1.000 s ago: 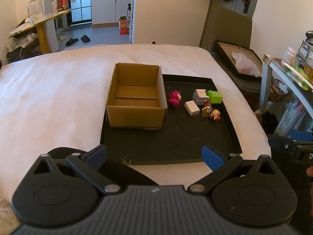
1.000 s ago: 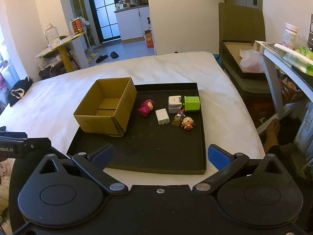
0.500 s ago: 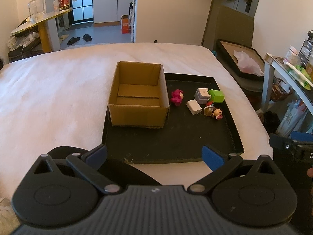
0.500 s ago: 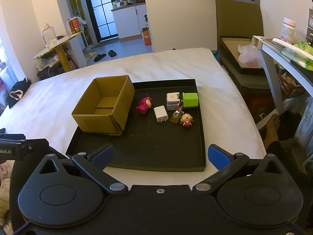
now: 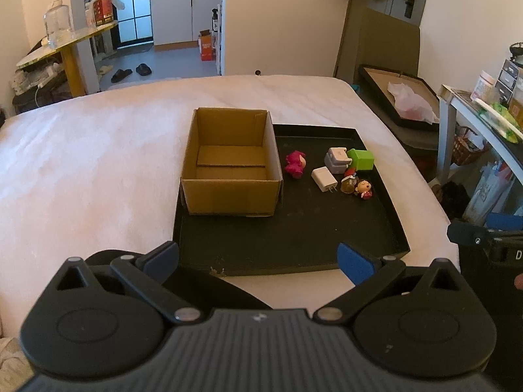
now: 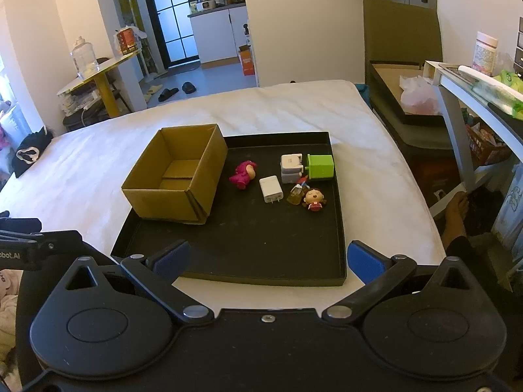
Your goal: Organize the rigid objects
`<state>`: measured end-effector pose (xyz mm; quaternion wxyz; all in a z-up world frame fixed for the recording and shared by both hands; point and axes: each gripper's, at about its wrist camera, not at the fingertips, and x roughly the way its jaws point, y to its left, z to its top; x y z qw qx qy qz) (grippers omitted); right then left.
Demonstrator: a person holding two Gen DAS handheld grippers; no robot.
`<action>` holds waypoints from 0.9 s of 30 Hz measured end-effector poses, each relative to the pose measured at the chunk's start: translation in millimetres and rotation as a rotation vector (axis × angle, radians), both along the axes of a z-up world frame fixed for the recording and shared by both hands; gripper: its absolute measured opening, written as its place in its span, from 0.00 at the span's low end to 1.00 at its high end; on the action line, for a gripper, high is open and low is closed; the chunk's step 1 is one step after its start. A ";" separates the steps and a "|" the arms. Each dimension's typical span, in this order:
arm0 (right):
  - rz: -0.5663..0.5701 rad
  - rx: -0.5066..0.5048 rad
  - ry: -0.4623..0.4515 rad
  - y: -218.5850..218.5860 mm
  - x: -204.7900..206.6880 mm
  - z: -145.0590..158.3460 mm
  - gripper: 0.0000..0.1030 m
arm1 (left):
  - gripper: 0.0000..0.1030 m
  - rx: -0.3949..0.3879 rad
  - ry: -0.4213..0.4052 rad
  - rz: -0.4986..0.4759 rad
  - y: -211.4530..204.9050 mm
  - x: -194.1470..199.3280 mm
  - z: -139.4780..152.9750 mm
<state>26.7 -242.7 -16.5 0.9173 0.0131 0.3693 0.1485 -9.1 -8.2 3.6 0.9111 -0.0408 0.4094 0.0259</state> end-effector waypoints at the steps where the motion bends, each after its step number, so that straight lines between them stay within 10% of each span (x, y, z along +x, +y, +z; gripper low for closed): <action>1: 0.002 0.000 0.000 -0.6 0.5 0.3 1.00 | 1.00 0.001 -0.001 0.000 0.0 -0.3 0.2; 27: -0.002 -0.016 -0.012 4.6 -0.2 2.1 1.00 | 1.00 -0.009 -0.005 0.008 5.0 3.2 4.1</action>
